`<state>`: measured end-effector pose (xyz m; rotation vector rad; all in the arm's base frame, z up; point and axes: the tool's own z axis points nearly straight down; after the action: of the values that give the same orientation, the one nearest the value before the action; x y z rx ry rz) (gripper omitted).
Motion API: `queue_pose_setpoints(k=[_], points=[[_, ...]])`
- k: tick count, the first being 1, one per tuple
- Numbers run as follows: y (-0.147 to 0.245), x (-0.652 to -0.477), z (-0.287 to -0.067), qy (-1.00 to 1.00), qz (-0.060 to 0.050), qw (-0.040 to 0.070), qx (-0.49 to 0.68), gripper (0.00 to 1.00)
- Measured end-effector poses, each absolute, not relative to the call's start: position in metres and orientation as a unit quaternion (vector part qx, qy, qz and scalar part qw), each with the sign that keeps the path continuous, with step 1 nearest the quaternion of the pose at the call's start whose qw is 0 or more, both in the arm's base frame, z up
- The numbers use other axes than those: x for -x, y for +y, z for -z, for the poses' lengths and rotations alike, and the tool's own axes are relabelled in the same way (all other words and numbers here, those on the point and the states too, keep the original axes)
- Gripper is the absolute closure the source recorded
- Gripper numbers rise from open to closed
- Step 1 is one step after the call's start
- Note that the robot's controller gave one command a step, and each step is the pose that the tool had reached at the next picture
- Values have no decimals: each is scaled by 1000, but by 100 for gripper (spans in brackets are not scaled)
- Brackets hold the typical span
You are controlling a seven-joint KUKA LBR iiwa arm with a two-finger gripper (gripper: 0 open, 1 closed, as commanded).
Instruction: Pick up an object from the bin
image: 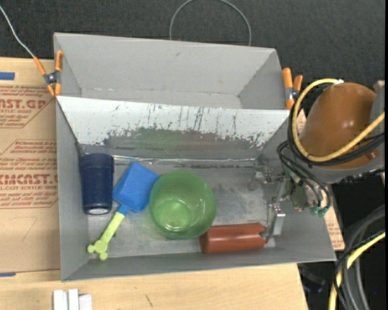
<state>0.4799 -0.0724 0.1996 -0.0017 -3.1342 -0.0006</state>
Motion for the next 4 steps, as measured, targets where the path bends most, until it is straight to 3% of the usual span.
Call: queue_pose_setpoints(k=[1, 2, 3, 4], points=[[-72, -482, -204, -1000, 0, 0, 0, 0], [-47, -484, -82, -993, 0, -2, -114, 0], [-48, -482, -145, -996, -1, -3, -94, 0], [-57, -481, -100, -994, 0, -3, -106, 0]])
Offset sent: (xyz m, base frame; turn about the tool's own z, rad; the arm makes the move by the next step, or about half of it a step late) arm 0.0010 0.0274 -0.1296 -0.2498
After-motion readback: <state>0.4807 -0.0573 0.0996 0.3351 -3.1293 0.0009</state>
